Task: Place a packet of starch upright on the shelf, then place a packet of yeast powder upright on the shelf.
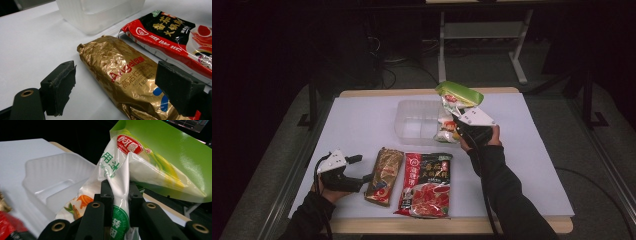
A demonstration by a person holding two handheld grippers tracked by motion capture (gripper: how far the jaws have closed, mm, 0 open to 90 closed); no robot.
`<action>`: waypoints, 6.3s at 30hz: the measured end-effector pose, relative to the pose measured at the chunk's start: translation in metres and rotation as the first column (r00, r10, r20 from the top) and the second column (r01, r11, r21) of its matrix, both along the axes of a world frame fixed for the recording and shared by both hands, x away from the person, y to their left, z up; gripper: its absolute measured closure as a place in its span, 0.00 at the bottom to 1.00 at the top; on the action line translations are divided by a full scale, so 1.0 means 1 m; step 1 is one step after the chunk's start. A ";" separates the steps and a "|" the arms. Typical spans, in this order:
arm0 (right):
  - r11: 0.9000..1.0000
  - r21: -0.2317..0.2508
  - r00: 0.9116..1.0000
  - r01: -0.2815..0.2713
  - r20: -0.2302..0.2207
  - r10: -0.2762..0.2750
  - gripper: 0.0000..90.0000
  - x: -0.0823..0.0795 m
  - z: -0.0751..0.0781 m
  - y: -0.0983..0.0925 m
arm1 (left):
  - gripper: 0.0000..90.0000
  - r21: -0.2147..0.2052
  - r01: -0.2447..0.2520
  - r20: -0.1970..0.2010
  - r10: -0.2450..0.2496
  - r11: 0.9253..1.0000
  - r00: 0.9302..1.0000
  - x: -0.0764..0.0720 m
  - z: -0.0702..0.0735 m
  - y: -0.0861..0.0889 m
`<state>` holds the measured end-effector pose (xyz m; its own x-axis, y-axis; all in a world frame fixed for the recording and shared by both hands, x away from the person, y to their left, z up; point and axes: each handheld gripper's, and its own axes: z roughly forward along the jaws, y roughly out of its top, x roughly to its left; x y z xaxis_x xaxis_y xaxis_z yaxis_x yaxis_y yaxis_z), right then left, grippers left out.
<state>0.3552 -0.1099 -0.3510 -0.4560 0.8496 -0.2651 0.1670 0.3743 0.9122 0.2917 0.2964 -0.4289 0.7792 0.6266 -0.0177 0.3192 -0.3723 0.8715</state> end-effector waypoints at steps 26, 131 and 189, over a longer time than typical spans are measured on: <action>0.981 -0.122 0.988 0.154 0.052 -0.149 0.88 0.055 0.002 0.009 | 0.18 -0.012 0.007 -0.002 -0.007 1.000 1.000 -0.001 0.000 0.001; 0.961 -0.226 0.924 -0.158 -0.378 0.063 0.94 0.043 -0.061 0.003 | 0.26 -0.026 0.083 -0.047 -0.084 0.996 0.995 -0.004 -0.001 -0.005; 0.958 0.094 0.922 -0.270 -0.260 0.286 0.37 -0.093 -0.083 -0.115 | 0.20 0.002 0.094 -0.274 -0.090 0.996 0.958 0.092 -0.021 -0.034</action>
